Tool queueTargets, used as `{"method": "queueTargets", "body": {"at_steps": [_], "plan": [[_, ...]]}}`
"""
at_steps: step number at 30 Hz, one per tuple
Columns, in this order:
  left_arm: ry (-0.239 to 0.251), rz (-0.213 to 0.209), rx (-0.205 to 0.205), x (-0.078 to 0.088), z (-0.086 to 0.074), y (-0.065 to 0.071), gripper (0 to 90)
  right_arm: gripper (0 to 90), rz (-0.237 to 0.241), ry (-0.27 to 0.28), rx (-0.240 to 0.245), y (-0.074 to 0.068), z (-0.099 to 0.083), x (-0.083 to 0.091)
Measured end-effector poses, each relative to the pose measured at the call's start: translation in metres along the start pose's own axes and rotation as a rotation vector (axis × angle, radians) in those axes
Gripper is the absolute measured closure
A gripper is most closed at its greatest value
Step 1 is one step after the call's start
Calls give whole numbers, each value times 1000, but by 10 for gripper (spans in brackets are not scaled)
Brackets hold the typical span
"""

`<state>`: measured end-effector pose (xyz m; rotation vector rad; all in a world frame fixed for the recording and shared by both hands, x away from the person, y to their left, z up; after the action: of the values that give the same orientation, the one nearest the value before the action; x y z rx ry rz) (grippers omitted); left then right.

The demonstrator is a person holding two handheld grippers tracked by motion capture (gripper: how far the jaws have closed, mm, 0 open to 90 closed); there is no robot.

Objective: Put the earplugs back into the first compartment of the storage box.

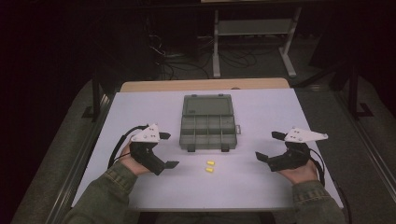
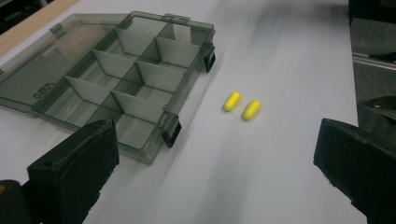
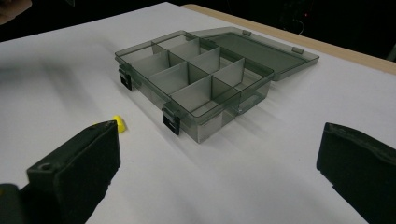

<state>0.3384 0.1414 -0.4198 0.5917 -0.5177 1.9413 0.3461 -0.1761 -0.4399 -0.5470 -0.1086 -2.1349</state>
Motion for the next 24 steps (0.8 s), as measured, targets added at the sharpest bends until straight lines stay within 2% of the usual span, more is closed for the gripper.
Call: {"method": "queueTargets", "body": {"at_steps": [8,24], "plan": [[4,-27,-26,-10,5,8,0,0,7,-14,6,-2,-1,-3],[-38,-87,-80,-32,6,19,22,0,17,-24,5,1,-3,-6]]}}
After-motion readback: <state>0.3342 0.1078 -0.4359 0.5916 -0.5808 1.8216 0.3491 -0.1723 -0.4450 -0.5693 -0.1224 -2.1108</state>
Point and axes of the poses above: each handheld gripper's, and its own axes: x roughly backward along the jaws, z roughly out of its top, y roughly to its right, the point moved 9 cm from there along -x, roughly forward along the jaws, and after that the axes turned 7 degrees about z, right-handed, at the moved point
